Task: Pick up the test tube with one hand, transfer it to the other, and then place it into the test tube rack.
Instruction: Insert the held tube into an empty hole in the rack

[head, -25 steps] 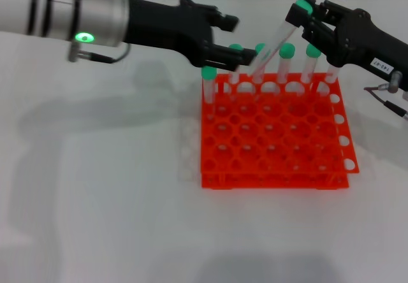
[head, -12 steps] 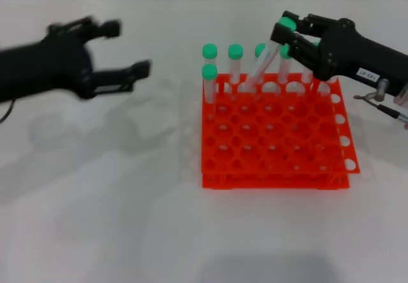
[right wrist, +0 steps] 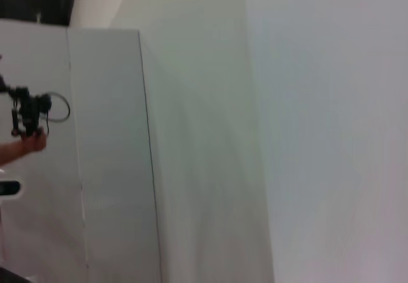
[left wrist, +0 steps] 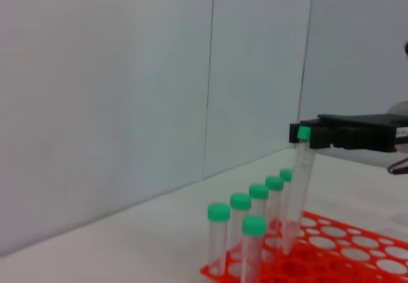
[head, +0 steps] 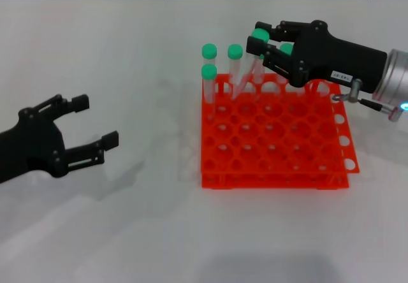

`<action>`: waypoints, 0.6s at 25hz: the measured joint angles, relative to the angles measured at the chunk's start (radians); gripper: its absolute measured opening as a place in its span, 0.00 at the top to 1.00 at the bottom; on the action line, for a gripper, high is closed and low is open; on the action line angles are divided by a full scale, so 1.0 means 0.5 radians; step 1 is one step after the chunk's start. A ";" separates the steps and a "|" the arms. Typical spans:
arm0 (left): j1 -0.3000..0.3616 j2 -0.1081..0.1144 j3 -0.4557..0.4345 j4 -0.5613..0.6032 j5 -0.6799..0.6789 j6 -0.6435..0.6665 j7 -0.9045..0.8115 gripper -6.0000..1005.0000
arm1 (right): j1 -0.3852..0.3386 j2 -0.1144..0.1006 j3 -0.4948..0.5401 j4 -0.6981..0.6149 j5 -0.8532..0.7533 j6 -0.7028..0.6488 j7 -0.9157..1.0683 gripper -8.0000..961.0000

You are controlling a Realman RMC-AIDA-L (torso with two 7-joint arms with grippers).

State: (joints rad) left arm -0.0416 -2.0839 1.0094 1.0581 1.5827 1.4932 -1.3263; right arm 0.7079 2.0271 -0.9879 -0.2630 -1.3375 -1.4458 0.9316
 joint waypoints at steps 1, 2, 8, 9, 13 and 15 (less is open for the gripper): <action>0.000 0.002 -0.014 -0.046 0.000 0.005 0.025 0.11 | 0.009 0.003 -0.007 0.007 0.002 0.020 -0.015 0.72; 0.000 0.004 -0.020 -0.069 0.000 0.007 0.035 0.11 | 0.019 0.003 -0.011 0.015 0.004 0.035 -0.020 0.72; -0.015 0.010 -0.068 -0.153 0.033 0.010 0.053 0.11 | 0.052 0.003 -0.031 0.034 0.007 0.145 -0.017 0.72; -0.019 0.010 -0.070 -0.162 0.036 0.011 0.056 0.11 | 0.054 0.003 -0.041 0.036 0.006 0.154 -0.015 0.72; -0.033 0.012 -0.072 -0.182 0.038 0.011 0.064 0.11 | 0.056 0.002 -0.067 0.038 0.006 0.174 -0.009 0.72; -0.041 0.012 -0.074 -0.182 0.038 0.010 0.066 0.11 | 0.055 0.002 -0.069 0.038 0.001 0.188 -0.007 0.72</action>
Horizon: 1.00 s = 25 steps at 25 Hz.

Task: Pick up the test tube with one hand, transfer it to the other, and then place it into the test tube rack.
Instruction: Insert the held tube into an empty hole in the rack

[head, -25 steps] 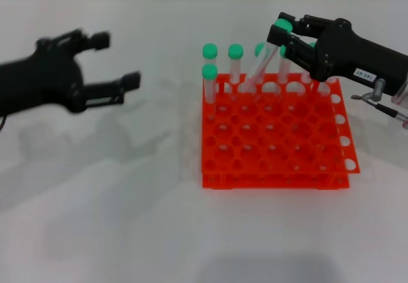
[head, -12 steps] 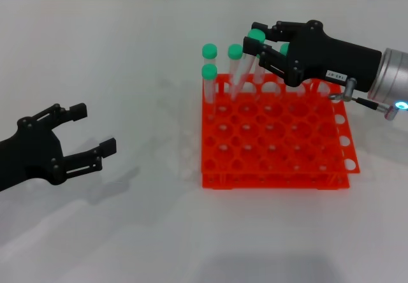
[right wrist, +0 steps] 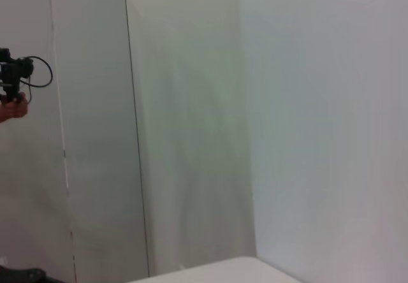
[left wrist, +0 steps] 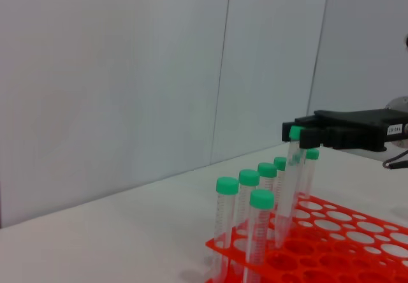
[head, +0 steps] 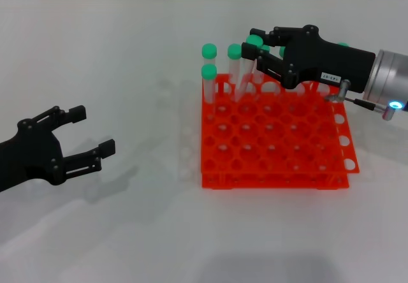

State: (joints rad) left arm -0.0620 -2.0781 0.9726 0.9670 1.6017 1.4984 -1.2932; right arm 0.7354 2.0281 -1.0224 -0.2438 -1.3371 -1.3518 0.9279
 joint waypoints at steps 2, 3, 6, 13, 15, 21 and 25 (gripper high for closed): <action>-0.007 0.000 0.000 -0.001 0.001 -0.002 0.001 0.11 | -0.001 0.000 -0.016 0.000 -0.002 0.018 0.002 0.72; -0.009 0.000 0.000 -0.001 0.002 -0.004 0.001 0.11 | -0.002 -0.001 -0.030 0.000 -0.001 0.025 0.004 0.72; -0.012 -0.001 0.000 -0.001 0.007 -0.009 0.001 0.11 | 0.002 -0.001 -0.091 0.000 0.005 0.061 0.014 0.72; -0.035 0.000 -0.009 -0.072 0.051 -0.022 0.002 0.11 | 0.030 -0.001 -0.180 0.002 0.008 0.152 0.047 0.72; -0.044 -0.002 -0.032 -0.083 0.080 -0.023 0.002 0.11 | 0.039 -0.001 -0.198 0.003 0.009 0.168 0.062 0.72; -0.096 0.001 -0.053 -0.154 0.120 -0.025 0.003 0.11 | 0.074 -0.001 -0.220 0.010 0.002 0.219 0.105 0.72; -0.110 0.003 -0.056 -0.160 0.132 -0.035 0.003 0.11 | 0.084 0.000 -0.258 0.011 0.009 0.242 0.120 0.72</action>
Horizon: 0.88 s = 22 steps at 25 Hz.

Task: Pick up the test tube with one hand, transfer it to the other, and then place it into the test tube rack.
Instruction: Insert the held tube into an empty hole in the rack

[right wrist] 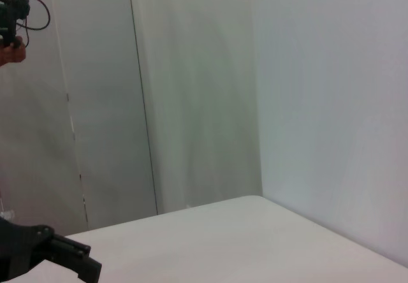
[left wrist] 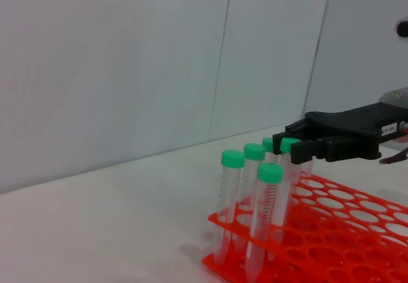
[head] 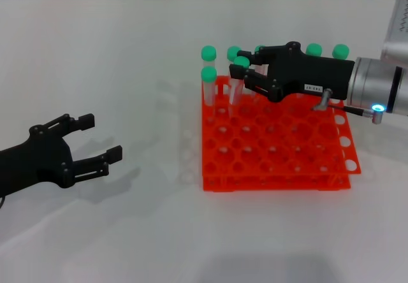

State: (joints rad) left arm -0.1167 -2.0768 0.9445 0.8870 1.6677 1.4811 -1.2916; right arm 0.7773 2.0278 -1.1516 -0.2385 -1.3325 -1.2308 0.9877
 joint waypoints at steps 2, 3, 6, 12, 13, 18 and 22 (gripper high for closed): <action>-0.003 0.000 0.000 0.000 0.001 -0.006 0.000 0.11 | 0.000 0.000 -0.003 0.000 0.000 0.004 0.000 0.72; -0.004 0.000 0.000 -0.001 0.001 -0.008 0.000 0.11 | 0.001 0.000 -0.003 0.001 0.000 0.005 0.000 0.72; -0.015 0.000 0.000 -0.001 0.001 -0.015 0.000 0.11 | 0.001 0.000 -0.003 -0.001 0.000 0.005 0.000 0.72; -0.027 0.000 0.001 -0.001 0.001 -0.015 -0.002 0.11 | 0.001 0.000 -0.003 -0.008 0.003 0.005 0.003 0.72; -0.027 0.000 0.001 -0.001 0.001 -0.015 -0.002 0.11 | 0.002 0.000 -0.004 -0.008 0.003 0.007 0.005 0.72; -0.035 0.000 0.001 -0.001 0.001 -0.015 -0.005 0.11 | 0.002 0.000 -0.004 -0.014 0.000 0.008 0.026 0.67; -0.035 0.000 0.001 -0.001 0.001 -0.015 -0.010 0.11 | -0.010 -0.003 -0.002 -0.019 0.002 -0.017 0.032 0.47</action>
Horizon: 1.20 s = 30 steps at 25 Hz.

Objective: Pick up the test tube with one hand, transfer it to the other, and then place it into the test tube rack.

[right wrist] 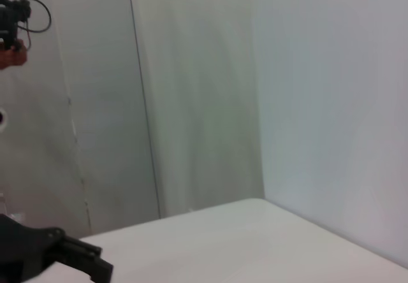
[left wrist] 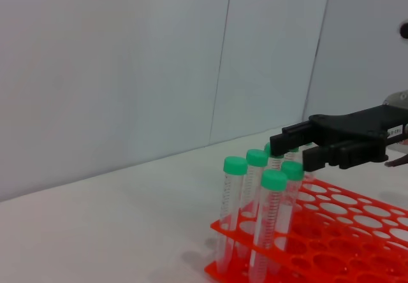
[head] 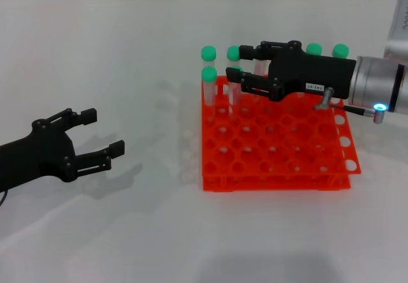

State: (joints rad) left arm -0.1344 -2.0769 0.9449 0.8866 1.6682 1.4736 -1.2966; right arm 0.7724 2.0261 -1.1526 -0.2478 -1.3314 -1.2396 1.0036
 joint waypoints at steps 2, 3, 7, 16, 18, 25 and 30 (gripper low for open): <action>0.000 0.000 0.000 0.000 0.000 0.002 -0.003 0.11 | -0.020 -0.008 0.001 -0.023 0.000 -0.050 0.019 0.46; 0.000 0.000 0.000 0.000 -0.001 0.004 -0.004 0.11 | -0.045 -0.014 0.000 -0.055 -0.002 -0.089 0.031 0.46; -0.009 0.001 0.000 0.003 -0.001 0.021 -0.007 0.11 | -0.218 -0.037 -0.020 -0.247 -0.044 -0.242 0.092 0.43; -0.100 0.088 0.002 -0.002 0.083 0.203 -0.078 0.11 | -0.404 -0.153 -0.027 -0.475 -0.366 -0.532 0.227 0.22; -0.164 0.111 0.001 -0.013 0.144 0.259 -0.115 0.11 | -0.403 -0.181 -0.027 -0.463 -0.397 -0.581 0.241 0.13; -0.361 0.207 0.000 -0.028 0.325 0.477 -0.232 0.11 | -0.410 -0.228 -0.025 -0.459 -0.479 -0.685 0.267 0.08; -0.446 0.251 0.000 -0.031 0.363 0.568 -0.266 0.11 | -0.417 -0.237 -0.025 -0.459 -0.538 -0.692 0.264 0.08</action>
State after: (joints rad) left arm -0.3575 -1.9513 0.9449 0.8710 1.8499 1.7577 -1.4294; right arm 0.5638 1.9079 -1.1652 -0.4772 -1.6005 -1.5855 1.1354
